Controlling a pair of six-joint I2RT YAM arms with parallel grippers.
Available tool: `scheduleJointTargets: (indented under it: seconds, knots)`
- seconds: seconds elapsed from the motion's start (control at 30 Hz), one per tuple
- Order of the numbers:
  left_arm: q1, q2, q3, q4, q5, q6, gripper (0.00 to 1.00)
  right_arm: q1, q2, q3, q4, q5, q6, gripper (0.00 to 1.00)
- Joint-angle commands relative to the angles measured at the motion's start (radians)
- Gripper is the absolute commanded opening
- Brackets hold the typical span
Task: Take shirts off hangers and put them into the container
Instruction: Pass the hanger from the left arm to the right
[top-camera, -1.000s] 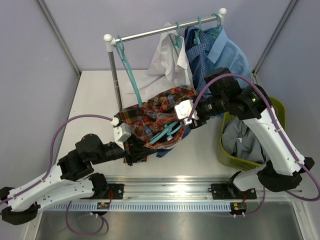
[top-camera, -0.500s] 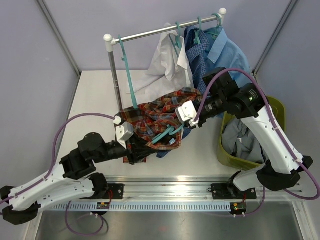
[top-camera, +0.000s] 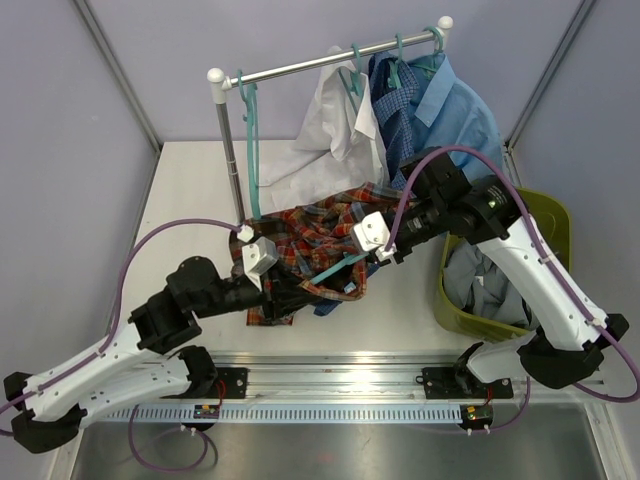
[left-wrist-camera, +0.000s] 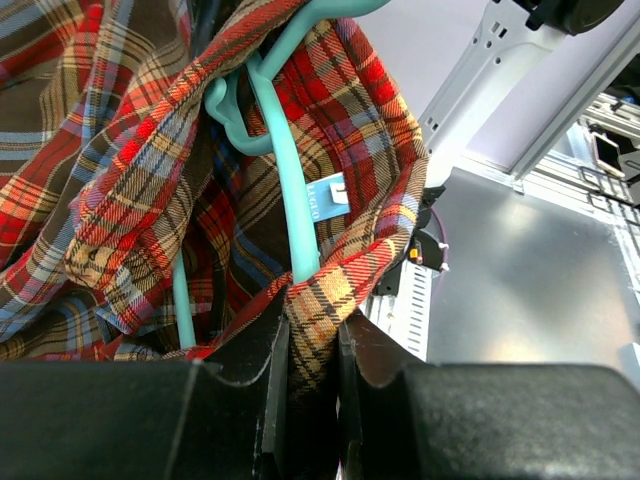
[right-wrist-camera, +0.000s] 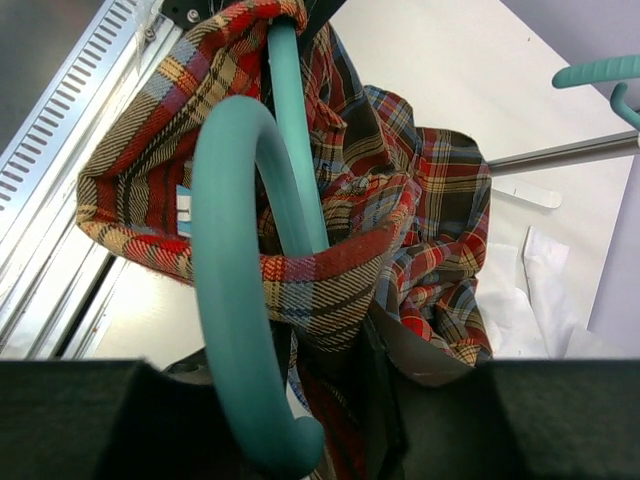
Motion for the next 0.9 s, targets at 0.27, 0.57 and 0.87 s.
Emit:
scheduleJointTargets:
  seconds: [0.27,0.57,0.87]
  knots:
    - [0.035,-0.062,0.035,0.216,0.042,-0.043,0.0,0.016,-0.049,0.004,-0.186,-0.006,0.044,0.0]
    - [0.038,-0.093,0.073,0.076,-0.151,-0.047,0.34,0.016,-0.05,0.03,-0.166,0.103,0.157,0.0]
    - [0.038,-0.07,0.247,-0.325,-0.665,-0.212,0.99,0.016,-0.08,-0.133,0.033,0.37,0.343,0.0]
